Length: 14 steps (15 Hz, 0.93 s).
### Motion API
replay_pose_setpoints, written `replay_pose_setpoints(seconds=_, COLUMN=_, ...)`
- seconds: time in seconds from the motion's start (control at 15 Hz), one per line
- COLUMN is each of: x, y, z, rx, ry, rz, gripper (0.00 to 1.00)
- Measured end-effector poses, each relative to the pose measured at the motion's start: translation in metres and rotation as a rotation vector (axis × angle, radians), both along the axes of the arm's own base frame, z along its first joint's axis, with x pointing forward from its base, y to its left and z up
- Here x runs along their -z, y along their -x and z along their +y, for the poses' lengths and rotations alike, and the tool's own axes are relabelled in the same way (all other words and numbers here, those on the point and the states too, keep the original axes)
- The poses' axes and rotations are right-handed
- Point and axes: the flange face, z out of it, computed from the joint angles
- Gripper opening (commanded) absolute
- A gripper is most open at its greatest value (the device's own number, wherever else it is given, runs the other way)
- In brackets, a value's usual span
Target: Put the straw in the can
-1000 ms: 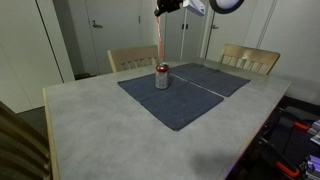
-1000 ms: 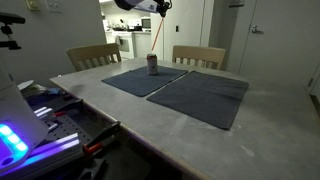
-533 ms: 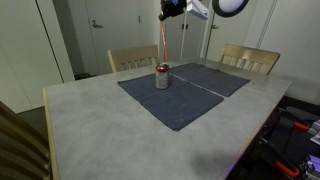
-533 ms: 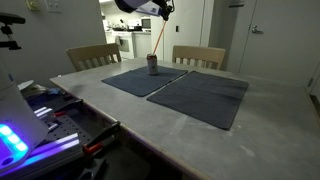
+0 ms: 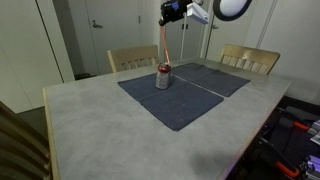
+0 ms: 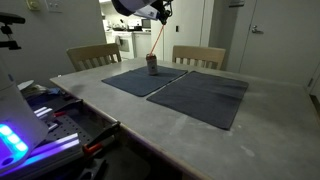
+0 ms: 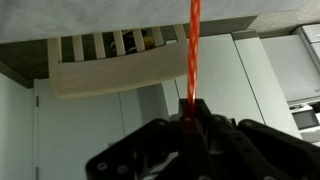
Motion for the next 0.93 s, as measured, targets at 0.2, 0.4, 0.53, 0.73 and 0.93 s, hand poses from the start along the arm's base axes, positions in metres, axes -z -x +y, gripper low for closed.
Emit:
replay_pose_setpoints(seconds=0.2, x=-0.001, y=0.000, z=0.006, rx=-0.010, ry=-0.003, rz=-0.003, gripper=0.02)
replay_pose_setpoints(seconds=0.4, x=-0.003, y=0.000, z=0.010, rx=-0.018, ry=-0.006, rz=-0.006, gripper=0.02)
replay_pose_setpoints(seconds=0.53, x=-0.005, y=0.000, z=0.013, rx=-0.023, ry=-0.009, rz=-0.009, gripper=0.02)
replay_pose_setpoints(seconds=0.73, x=-0.010, y=-0.002, z=0.015, rx=-0.028, ry=-0.012, rz=-0.021, gripper=0.02)
replay_pose_setpoints(seconds=0.93, x=-0.015, y=-0.004, z=0.014, rx=-0.032, ry=-0.009, rz=-0.033, gripper=0.02)
